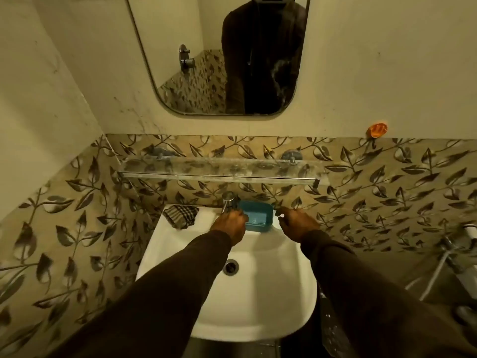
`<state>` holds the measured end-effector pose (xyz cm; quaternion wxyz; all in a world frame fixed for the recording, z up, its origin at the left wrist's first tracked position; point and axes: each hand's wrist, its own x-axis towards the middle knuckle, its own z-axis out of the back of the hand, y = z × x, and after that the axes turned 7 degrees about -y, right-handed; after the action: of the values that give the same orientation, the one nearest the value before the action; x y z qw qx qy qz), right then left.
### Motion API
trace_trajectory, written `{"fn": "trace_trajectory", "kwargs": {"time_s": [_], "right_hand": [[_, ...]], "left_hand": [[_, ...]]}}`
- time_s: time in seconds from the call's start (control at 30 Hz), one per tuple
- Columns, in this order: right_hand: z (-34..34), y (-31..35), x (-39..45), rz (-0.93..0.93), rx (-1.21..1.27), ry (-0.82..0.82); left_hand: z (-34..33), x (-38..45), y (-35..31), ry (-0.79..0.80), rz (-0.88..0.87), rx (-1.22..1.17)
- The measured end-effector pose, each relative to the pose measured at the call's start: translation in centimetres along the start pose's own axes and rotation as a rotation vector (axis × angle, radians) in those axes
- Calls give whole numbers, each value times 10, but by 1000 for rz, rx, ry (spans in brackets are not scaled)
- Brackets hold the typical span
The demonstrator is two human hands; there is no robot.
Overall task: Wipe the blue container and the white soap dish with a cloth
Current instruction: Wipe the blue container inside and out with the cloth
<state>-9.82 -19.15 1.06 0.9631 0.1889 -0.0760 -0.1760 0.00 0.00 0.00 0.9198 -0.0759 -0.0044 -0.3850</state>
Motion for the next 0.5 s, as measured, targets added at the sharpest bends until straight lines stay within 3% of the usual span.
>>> {"fn": "trace_trajectory", "kwargs": {"time_s": [0.17,0.5], "right_hand": [[-1,-7,3,-3,36,24],[-11,-26,23,-35,160,83]], "left_hand": [[-15,13,-12,29,-16,209],[-45,37,-15,69,81,360]]}}
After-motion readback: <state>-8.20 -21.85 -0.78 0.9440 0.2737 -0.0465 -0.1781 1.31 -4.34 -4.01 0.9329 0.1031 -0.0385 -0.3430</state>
